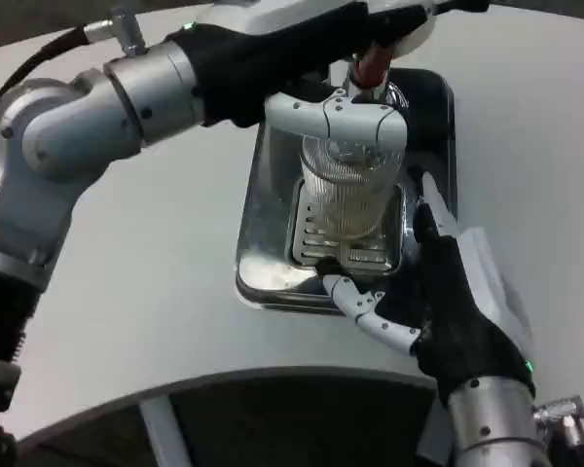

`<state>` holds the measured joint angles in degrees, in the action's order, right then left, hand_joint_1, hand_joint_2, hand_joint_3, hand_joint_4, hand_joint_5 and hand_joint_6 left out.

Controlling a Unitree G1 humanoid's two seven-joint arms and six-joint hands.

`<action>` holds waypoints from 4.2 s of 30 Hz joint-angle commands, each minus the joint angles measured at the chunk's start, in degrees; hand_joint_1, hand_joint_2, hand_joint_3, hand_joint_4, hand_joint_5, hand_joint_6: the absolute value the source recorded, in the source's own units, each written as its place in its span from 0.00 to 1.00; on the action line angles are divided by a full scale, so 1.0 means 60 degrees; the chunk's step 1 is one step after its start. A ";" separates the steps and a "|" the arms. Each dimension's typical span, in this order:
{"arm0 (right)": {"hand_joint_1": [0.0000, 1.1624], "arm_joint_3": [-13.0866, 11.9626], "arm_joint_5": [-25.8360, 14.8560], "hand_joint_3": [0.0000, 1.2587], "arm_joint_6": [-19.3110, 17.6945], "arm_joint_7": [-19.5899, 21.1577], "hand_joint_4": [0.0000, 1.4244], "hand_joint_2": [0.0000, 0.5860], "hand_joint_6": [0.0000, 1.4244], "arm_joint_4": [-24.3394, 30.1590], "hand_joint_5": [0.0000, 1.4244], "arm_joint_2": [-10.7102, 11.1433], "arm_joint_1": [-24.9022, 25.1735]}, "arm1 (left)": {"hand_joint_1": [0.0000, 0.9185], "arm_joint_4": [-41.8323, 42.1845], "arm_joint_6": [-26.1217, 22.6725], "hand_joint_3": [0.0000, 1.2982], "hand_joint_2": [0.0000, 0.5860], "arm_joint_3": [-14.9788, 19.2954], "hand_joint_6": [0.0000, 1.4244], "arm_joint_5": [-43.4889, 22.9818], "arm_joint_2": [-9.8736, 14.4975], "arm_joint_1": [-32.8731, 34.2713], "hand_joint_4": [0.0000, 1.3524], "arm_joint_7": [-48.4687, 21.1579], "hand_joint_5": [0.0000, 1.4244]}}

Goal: Grasp the cup under the faucet to collect the drink, then remove the cup.

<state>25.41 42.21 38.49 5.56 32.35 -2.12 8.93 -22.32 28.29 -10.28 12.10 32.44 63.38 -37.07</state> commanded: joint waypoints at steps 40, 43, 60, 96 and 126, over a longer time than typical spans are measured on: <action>0.59 -0.0596 -0.2476 0.00 -0.1008 0.2625 0.00 0.45 0.02 -0.2486 0.00 -0.1286 0.2007 | 0.00 -0.1030 0.0793 0.07 0.18 -0.0260 0.08 0.0264 0.0115 0.0291 0.00 -0.0190 0.00; 0.59 -0.0636 -0.2525 0.00 -0.1037 0.2618 0.00 0.44 0.02 -0.2603 0.00 -0.1307 0.2090 | 0.00 -0.1095 0.0840 0.07 0.17 -0.0268 0.08 0.0277 0.0118 0.0316 0.00 -0.0190 0.00; 0.60 -0.0911 -0.2589 0.00 -0.1271 0.2706 0.00 0.43 0.02 -0.3181 0.00 -0.1428 0.2329 | 0.00 -0.1547 0.1323 0.08 0.18 -0.0420 0.08 0.0475 0.0047 0.0560 0.00 -0.0107 0.00; 0.58 -0.1052 -0.2851 0.00 -0.1517 0.2949 0.00 0.42 0.02 -0.3546 0.00 -0.1567 0.2606 | 0.00 -0.1792 0.1765 0.09 0.19 -0.0750 0.08 0.0494 -0.0016 0.0762 0.00 -0.0178 0.00; 0.58 -0.1431 -0.3151 0.00 -0.1837 0.3295 0.00 0.44 0.02 -0.4913 0.00 -0.1606 0.3526 | 0.00 -0.2540 0.1945 0.09 0.19 -0.0809 0.08 0.0466 -0.0151 0.1216 0.00 -0.0232 0.00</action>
<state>17.62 24.31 27.80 24.62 4.19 -6.38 27.59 -35.78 40.13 -13.70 12.99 31.99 70.47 -37.31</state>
